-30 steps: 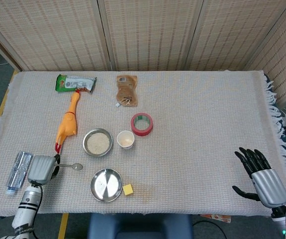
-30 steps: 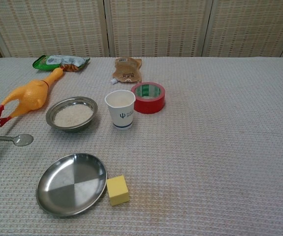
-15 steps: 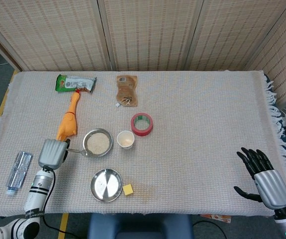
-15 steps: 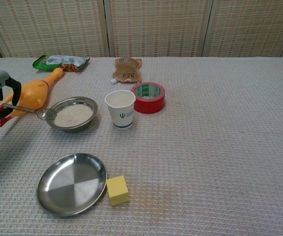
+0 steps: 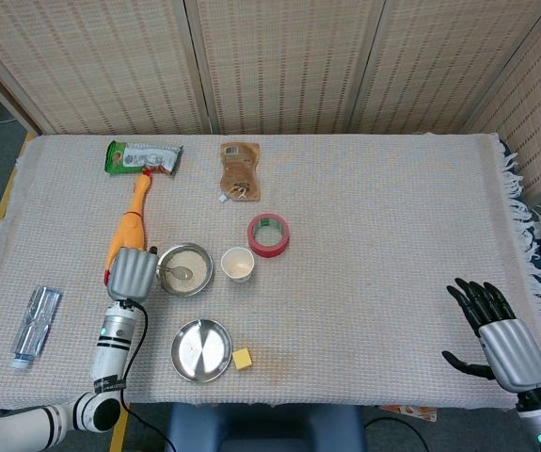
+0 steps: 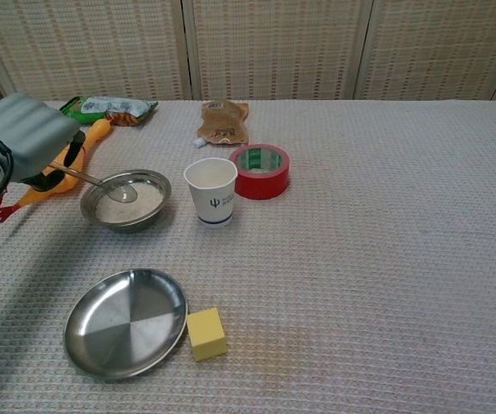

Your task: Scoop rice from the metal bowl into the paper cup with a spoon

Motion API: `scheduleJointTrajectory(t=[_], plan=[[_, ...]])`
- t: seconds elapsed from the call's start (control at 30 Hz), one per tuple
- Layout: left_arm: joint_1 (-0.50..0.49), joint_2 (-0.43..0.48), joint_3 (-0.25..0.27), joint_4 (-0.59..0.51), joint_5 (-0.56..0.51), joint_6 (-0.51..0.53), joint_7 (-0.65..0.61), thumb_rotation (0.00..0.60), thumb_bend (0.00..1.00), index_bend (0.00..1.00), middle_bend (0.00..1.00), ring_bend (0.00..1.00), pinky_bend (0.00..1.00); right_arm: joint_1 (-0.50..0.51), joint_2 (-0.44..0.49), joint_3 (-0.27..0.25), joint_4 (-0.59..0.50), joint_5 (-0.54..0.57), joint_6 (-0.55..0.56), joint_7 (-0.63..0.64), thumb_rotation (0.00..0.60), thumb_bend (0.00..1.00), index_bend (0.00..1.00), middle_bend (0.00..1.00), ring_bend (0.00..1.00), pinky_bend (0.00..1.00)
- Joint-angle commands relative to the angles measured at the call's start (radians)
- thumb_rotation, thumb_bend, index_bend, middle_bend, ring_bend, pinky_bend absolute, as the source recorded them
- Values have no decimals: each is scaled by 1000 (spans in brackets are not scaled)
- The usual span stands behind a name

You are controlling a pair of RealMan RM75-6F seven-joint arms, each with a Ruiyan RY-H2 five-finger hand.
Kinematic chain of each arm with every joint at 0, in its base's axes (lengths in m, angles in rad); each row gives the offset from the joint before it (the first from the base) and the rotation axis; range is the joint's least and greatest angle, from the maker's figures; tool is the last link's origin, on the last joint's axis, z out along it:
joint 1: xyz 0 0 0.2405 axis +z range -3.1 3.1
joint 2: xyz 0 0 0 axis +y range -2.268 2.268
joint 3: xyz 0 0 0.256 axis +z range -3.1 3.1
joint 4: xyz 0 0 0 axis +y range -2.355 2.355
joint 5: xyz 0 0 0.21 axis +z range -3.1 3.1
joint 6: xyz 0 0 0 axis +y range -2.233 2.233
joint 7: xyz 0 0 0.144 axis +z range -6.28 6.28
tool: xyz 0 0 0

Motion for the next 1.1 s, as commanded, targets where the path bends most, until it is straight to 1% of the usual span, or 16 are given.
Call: scheduleJointTrajectory(t=[0.03, 0.23, 0.43, 0.53, 0.8, 1.1], plan=[[-38, -59, 4, 74, 8, 32, 61, 600, 429, 849, 1000, 1000, 1000, 1, 7, -5, -3, -6, -1, 10, 504, 114, 0, 0, 0, 0], [-61, -95, 17, 142, 19, 47, 115, 600, 429, 849, 1000, 1000, 1000, -1, 16, -6, -5, -7, 1, 20, 503, 114, 0, 0, 0, 0], [-66, -131, 37, 239, 46, 82, 149, 600, 427, 849, 1000, 1000, 1000, 2, 23, -11, -8, -9, -5, 33, 503, 114, 0, 0, 0, 0], [-65, -145, 39, 266, 42, 84, 161, 600, 427, 849, 1000, 1000, 1000, 1, 23, -10, -8, -6, -6, 28, 503, 114, 0, 0, 0, 0], [-57, -156, 66, 279, 58, 76, 160, 600, 426, 849, 1000, 1000, 1000, 5, 29, -17, -19, -10, -20, 36, 504, 114, 0, 0, 0, 0], [-47, -166, 77, 288, 57, 49, 135, 600, 426, 849, 1000, 1000, 1000, 5, 36, -20, -17, -17, -14, 52, 504, 114, 0, 0, 0, 0]])
